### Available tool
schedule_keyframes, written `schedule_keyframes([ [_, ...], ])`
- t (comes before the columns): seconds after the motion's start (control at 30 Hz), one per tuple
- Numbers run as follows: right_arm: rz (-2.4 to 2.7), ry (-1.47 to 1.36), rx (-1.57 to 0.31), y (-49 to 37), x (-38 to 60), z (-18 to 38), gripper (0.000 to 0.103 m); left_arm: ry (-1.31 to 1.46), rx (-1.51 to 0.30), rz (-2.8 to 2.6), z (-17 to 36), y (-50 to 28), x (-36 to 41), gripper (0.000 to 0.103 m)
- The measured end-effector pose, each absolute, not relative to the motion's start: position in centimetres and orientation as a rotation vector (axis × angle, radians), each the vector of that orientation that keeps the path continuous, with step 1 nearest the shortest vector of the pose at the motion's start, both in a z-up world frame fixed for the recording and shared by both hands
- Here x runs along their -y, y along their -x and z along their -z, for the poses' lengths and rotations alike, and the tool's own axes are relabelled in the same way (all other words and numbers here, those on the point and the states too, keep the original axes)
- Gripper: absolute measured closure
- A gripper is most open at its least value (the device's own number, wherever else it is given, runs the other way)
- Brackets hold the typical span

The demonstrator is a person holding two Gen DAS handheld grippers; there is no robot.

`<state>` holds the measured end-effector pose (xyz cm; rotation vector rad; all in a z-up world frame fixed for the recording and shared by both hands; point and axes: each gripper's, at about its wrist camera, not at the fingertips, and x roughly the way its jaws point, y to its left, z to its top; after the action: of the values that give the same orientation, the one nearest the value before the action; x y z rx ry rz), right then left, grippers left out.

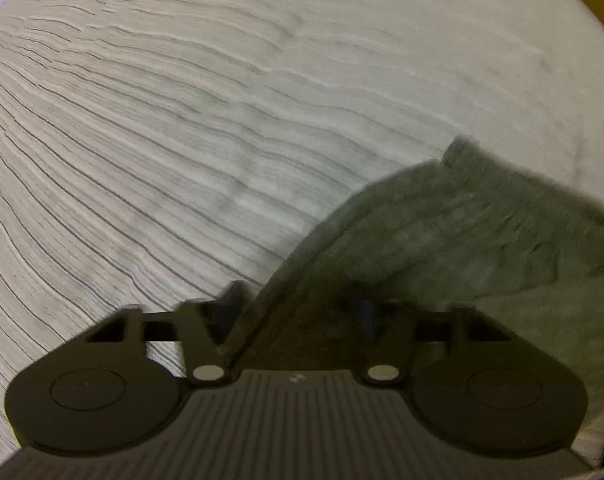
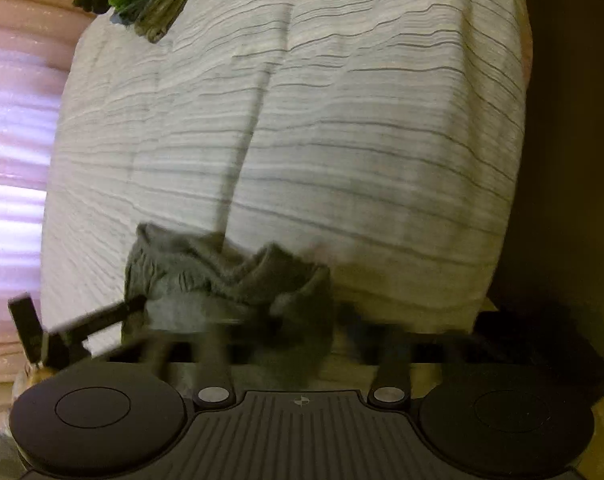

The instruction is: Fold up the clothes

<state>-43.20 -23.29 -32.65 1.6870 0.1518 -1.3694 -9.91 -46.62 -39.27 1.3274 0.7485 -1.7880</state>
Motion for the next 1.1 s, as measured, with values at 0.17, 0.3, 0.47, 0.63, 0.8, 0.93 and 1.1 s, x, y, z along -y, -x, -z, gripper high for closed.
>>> schedule_keyframes([
  [0.17,1.384,-1.39,-0.228,42.5,26.7,28.4,0.095,-1.052,-0.794,1.808,35.3,6.3,43.7,0.096],
  [0.3,1.291,-1.106,-0.244,41.3,31.0,22.5,0.095,-0.761,-0.816,1.732,29.0,1.6,40.6,0.096],
  [0.47,1.089,-0.812,-0.238,39.1,34.6,15.4,0.095,-0.463,-0.77,1.609,21.0,-3.4,33.6,0.096],
  [0.63,0.86,-0.658,-0.305,36.7,36.1,11.0,0.095,-0.36,-0.73,1.519,15.6,-4.8,26.5,0.096],
  [0.8,0.696,-0.598,-0.355,35.2,37.8,7.2,0.095,-0.298,-0.772,1.441,11.3,-3.8,20.8,0.096],
  [0.93,0.633,-0.566,-0.36,31.5,42.5,6.2,0.095,-0.24,-0.754,1.419,8.8,-4.1,20.5,0.096],
  [1.1,0.799,-0.628,-0.493,23.5,52.9,10.3,0.03,-0.185,-0.792,1.255,12.7,-8.4,29.9,0.074],
])
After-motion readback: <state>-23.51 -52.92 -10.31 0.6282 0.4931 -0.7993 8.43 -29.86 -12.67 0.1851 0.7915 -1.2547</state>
